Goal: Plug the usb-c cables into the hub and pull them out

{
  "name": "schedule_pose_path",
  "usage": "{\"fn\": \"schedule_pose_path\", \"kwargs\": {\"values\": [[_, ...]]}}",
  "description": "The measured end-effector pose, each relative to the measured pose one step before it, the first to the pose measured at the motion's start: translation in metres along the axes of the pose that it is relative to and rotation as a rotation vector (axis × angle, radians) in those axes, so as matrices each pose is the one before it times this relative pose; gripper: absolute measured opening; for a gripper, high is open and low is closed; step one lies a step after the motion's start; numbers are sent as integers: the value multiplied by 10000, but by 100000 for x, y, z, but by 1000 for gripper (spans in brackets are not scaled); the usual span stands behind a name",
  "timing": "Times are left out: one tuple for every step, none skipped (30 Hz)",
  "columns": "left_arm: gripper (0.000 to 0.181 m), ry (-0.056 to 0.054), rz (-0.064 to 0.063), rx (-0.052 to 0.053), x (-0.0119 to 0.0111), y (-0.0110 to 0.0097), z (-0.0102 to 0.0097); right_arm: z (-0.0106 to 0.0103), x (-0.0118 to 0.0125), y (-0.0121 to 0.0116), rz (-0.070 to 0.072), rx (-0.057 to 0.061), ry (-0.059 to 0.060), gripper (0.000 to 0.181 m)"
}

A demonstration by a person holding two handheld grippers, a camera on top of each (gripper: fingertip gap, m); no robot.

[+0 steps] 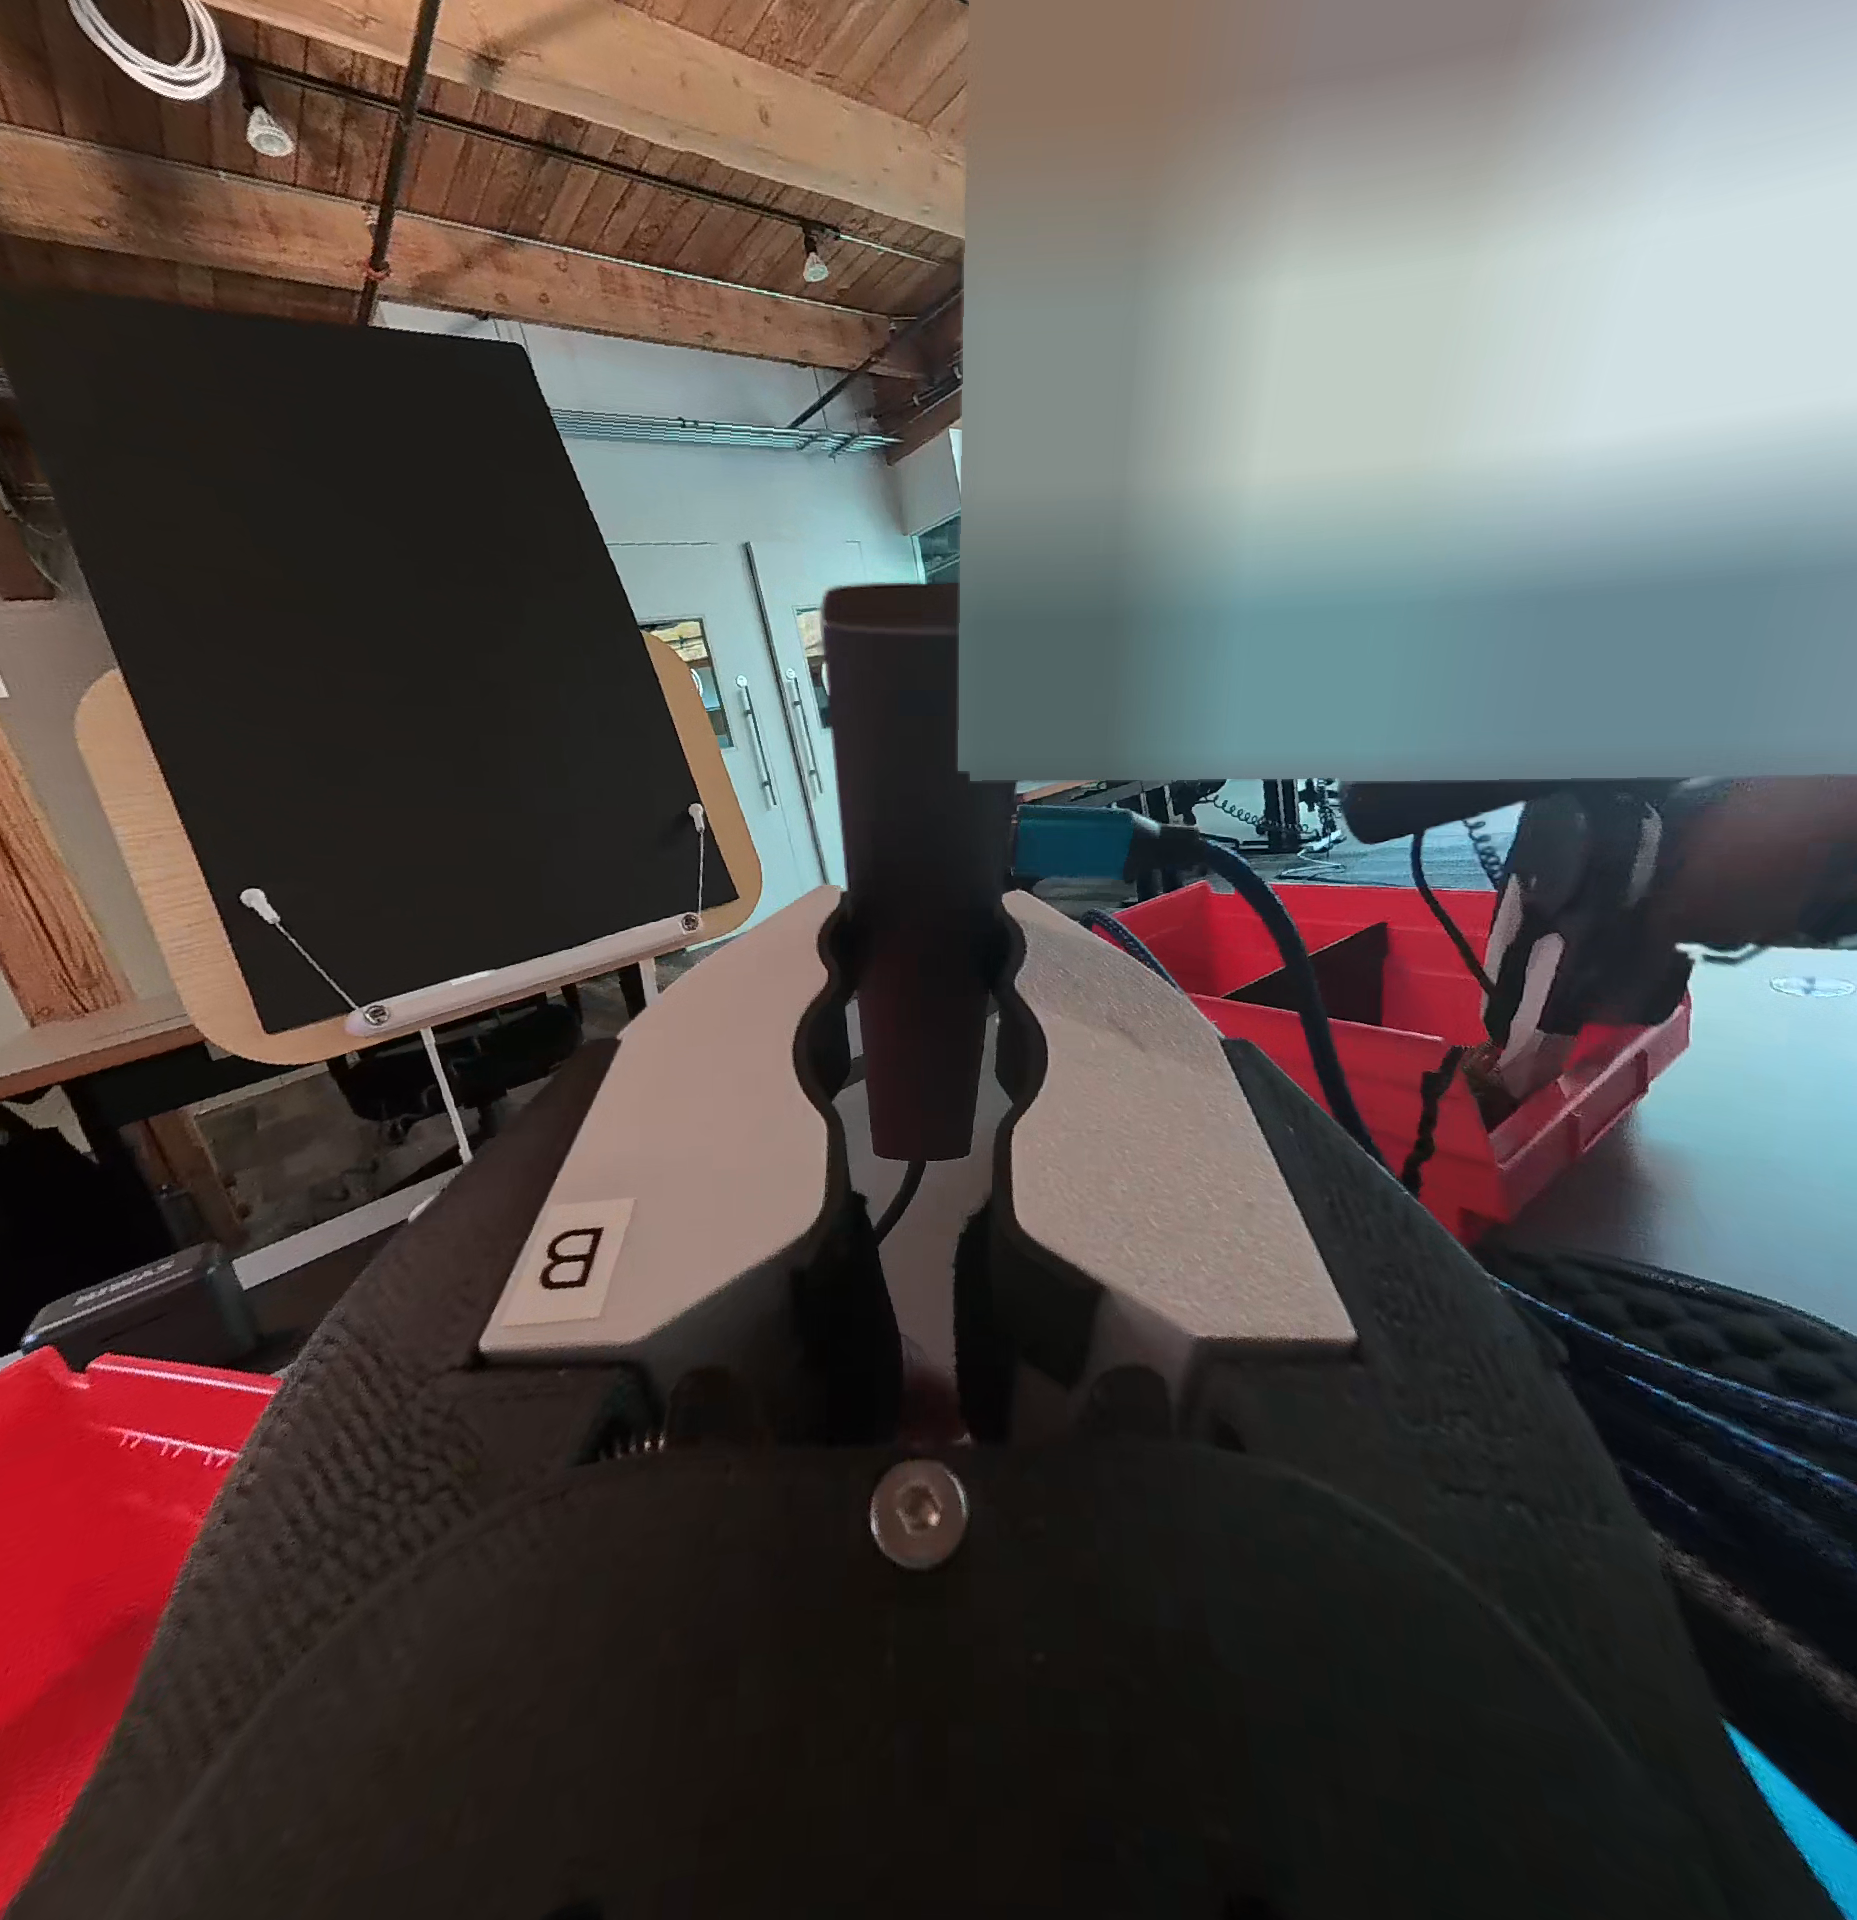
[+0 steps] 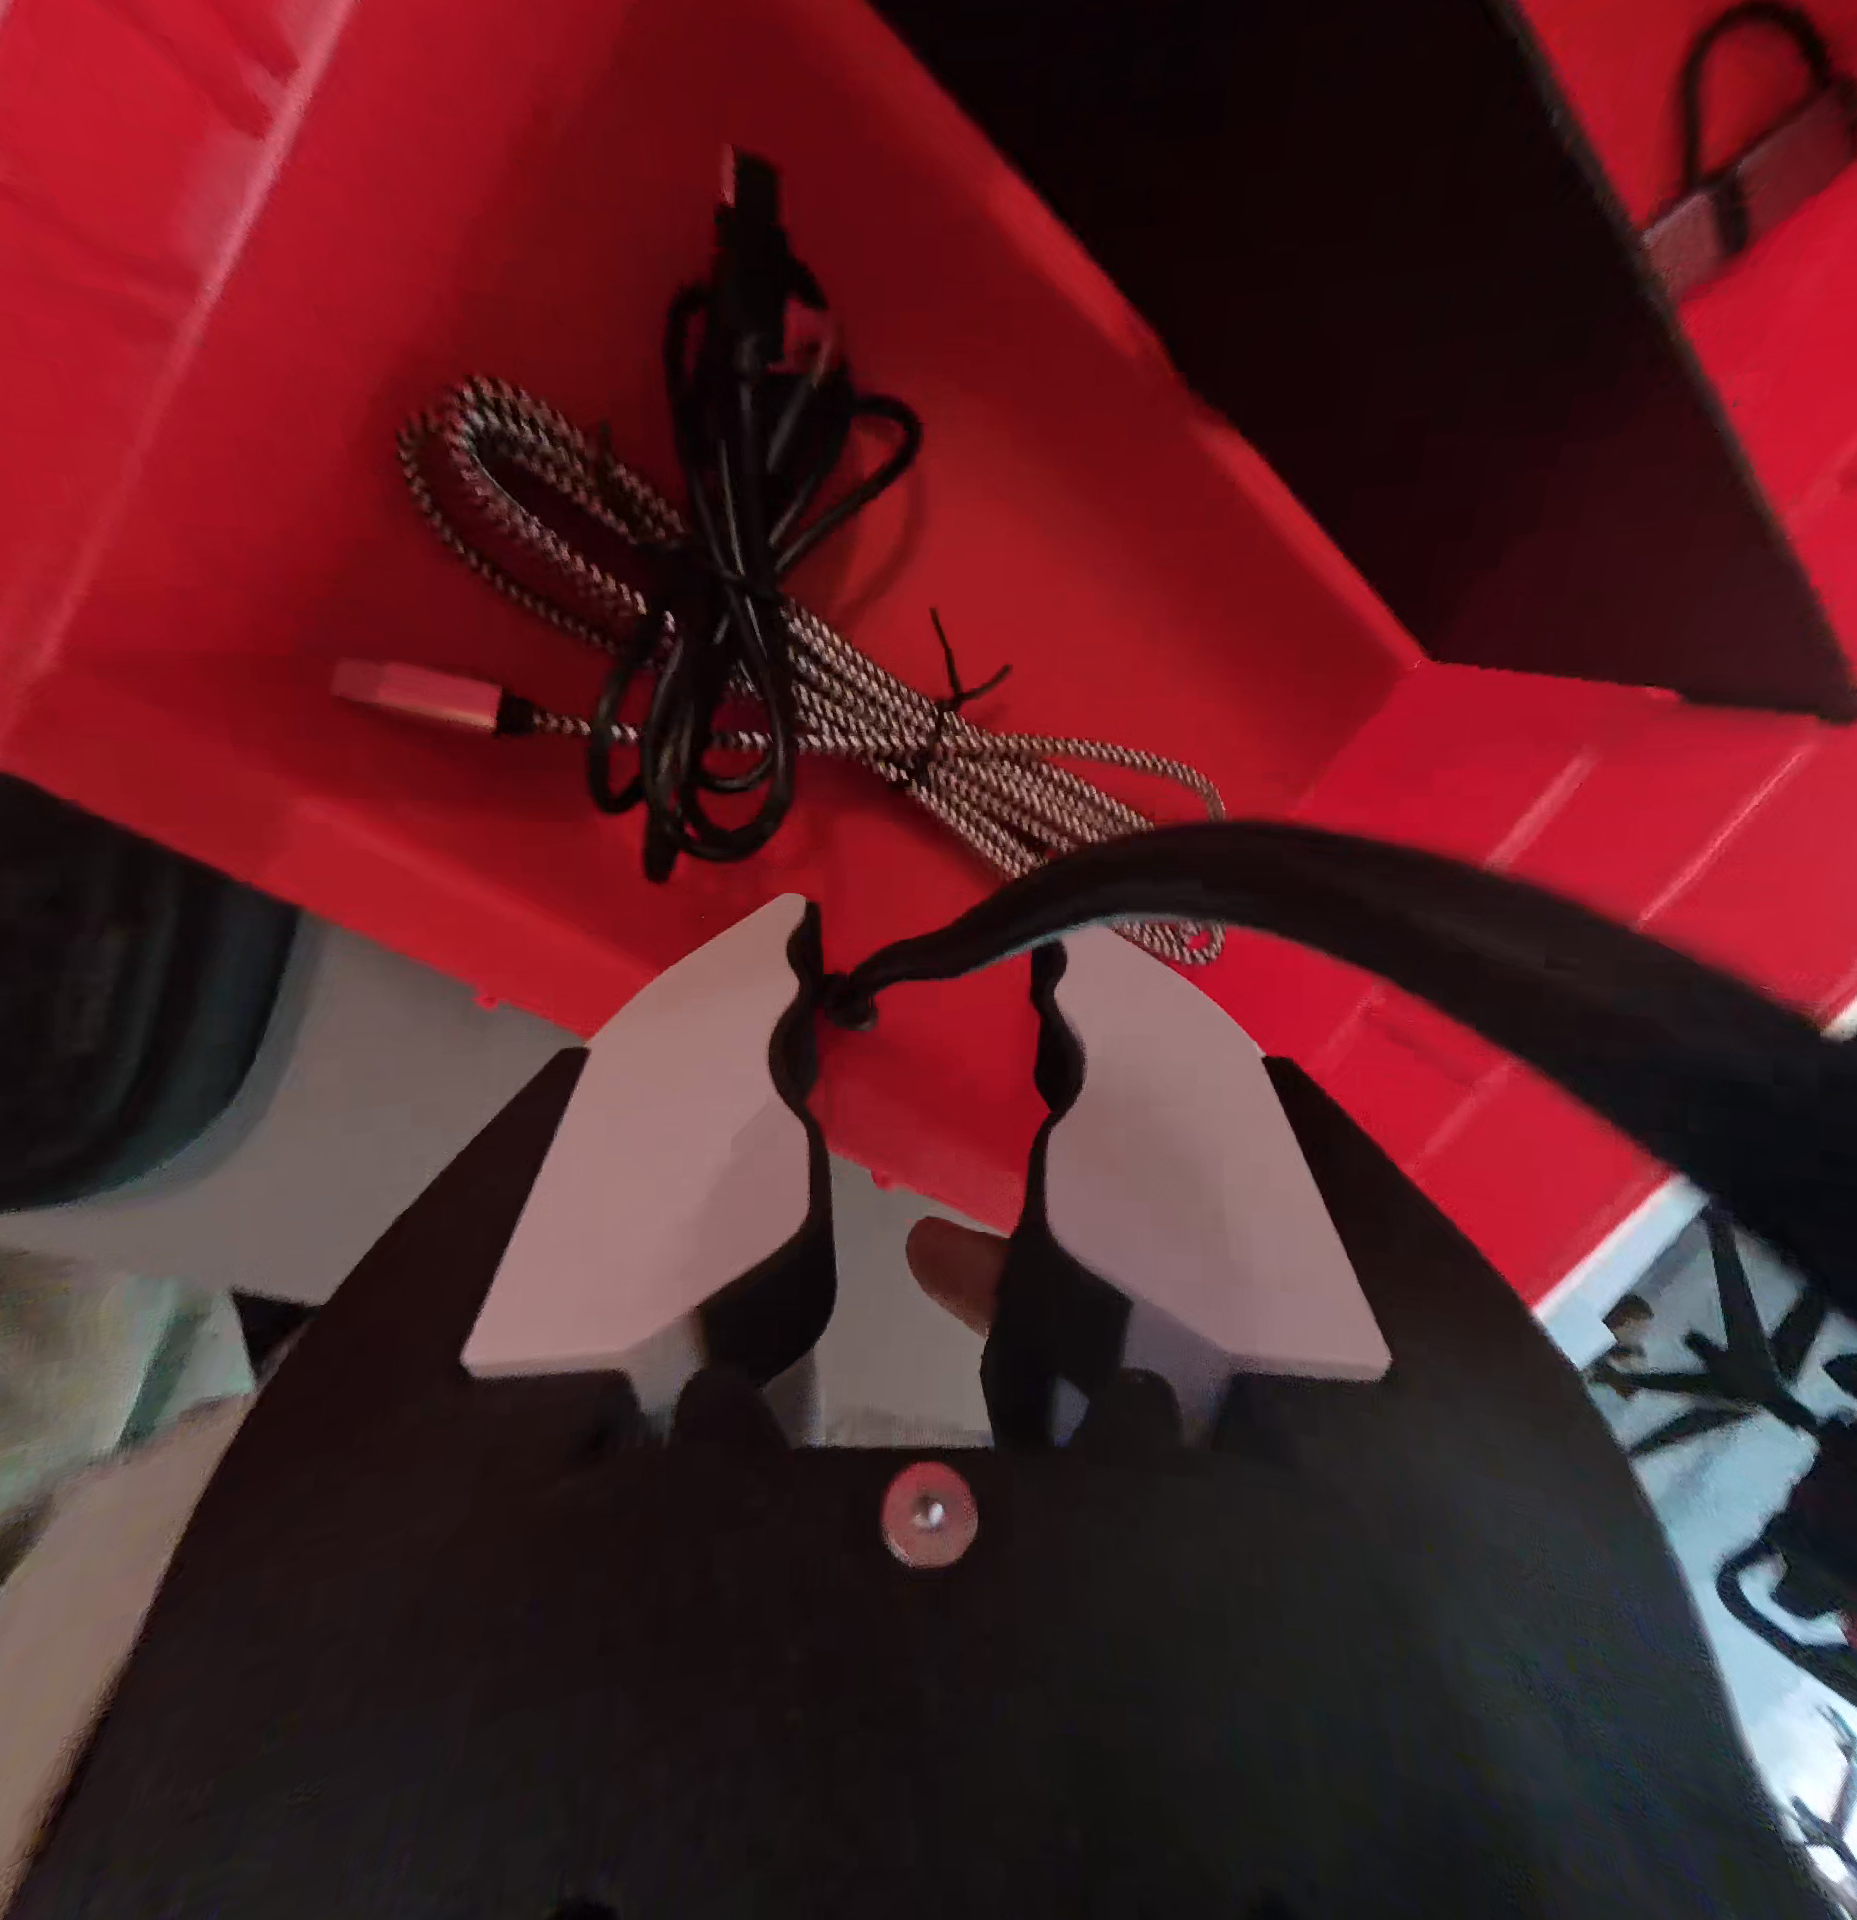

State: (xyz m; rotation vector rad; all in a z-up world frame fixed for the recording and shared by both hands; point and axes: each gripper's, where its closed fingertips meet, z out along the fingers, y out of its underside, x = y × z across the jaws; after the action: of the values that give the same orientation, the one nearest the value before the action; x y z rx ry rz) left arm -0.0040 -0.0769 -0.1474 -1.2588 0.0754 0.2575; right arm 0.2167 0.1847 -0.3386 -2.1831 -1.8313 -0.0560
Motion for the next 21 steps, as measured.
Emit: {"fn": "schedule_pose_path", "kwargs": {"values": [[22, 37, 3, 2, 78, 3, 5, -261, 238, 406, -58, -501, -74, 38], [22, 3, 3, 8, 17, -23, -25, -310, 210, 301, -147, -472, -54, 39], [22, -12, -5, 8, -8, -24, -33, -286, 120, 125, -301, -403, -54, 39], [22, 2, -13, 15, -14, -28, -35, -187, 40, -56, -447, -345, -65, 39], [22, 20, -13, 27, -10, -34, -37, -72, 119, -42, -495, -372, -9, 40], [22, 26, -30, 25, -10, -26, -38, 43, 241, 198, -403, -531, 73, 43], [22, 14, -47, 17, -32, -9, -32, 118, 377, 531, -308, -712, 185, 45], [22, 8, -38, 13, -37, -10, -45, 142, 497, 561, -329, -696, 314, 45], [22, -3, -21, 18, -52, -10, -46, 142, 374, 395, -420, -536, 259, 45], [22, -7, -8, 16, -57, -10, -48, 125, 278, 316, -445, -442, 200, 45], [22, -9, -8, 8, -58, -3, -31, 99, 281, 437, -418, -450, 165, 45], [22, -8, -8, 14, -56, -7, -18, 53, 314, 626, -349, -468, 132, 47], [22, -7, -17, 17, -52, 15, -2, 9, 305, 625, -240, -383, 75, 46], [22, 7, -40, 12, -13, 28, 12, -41, 328, 494, -76, -251, 69, 44], [22, 15, -50, 5, 15, 37, 17, -37, 526, 622, 65, -376, 229, 40], [22, 11, -23, 11, 32, 35, 23, 16, 681, 908, 9, -647, 438, 40], [22, 20, 8, -6, 48, 25, 29, -1, 469, 620, -261, -541, 450, 34], [22, 30, 14, -23, 53, 31, 33, -8, 388, 436, -425, -494, 476, 33], [22, 25, 10, -21, 55, 8, 40, -26, 410, 491, -390, -579, 485, 33], [22, 14, 10, 2, 49, -23, 24, -19, 259, 499, -342, -552, 332, 32], [22, 15, -4, 21, 51, -37, 4, -86, -129, 238, -405, -259, 1, 27]]}}
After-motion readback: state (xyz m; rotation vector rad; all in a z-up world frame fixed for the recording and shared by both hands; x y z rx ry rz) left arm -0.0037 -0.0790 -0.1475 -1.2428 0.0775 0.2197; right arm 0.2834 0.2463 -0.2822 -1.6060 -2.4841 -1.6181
